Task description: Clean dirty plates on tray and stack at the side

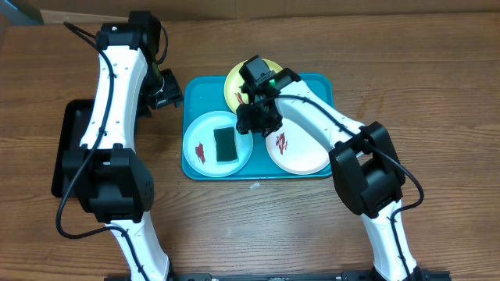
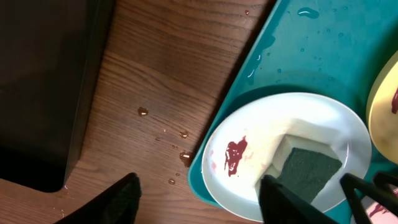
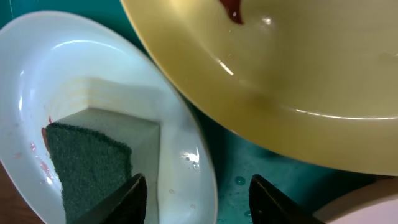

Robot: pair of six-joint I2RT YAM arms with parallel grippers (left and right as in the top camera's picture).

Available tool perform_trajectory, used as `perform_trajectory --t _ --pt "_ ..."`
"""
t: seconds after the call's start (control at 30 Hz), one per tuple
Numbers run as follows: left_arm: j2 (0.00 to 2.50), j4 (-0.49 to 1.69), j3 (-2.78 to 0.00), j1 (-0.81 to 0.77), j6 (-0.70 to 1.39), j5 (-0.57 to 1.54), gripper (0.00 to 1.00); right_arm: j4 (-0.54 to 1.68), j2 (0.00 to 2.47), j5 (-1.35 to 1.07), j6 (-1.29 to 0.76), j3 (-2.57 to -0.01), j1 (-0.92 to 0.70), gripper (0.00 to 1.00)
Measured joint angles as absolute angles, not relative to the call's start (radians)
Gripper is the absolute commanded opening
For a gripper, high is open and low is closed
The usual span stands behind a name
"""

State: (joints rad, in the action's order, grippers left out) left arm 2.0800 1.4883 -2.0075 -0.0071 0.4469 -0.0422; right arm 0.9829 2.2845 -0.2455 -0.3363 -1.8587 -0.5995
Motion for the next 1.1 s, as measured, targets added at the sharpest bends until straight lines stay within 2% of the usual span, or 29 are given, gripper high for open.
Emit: perform_trajectory --t 0.13,0.43,0.93,1.1 --pt "2.08 1.488 -2.008 -0.007 0.447 -0.042 0.54 0.983 2.285 -0.208 -0.336 -1.859 -0.618 0.5" --pt "2.08 1.488 -2.008 -0.007 0.447 -0.042 0.55 0.984 2.285 -0.176 -0.283 -1.859 -0.622 0.44" --pt "2.08 1.489 -2.008 -0.007 0.447 -0.042 0.54 0.907 2.285 -0.16 -0.237 -1.787 -0.622 0.42" --pt "2.08 1.489 -2.008 -0.007 0.451 -0.042 0.38 0.891 2.285 -0.159 -0.234 -1.786 -0.622 0.36"
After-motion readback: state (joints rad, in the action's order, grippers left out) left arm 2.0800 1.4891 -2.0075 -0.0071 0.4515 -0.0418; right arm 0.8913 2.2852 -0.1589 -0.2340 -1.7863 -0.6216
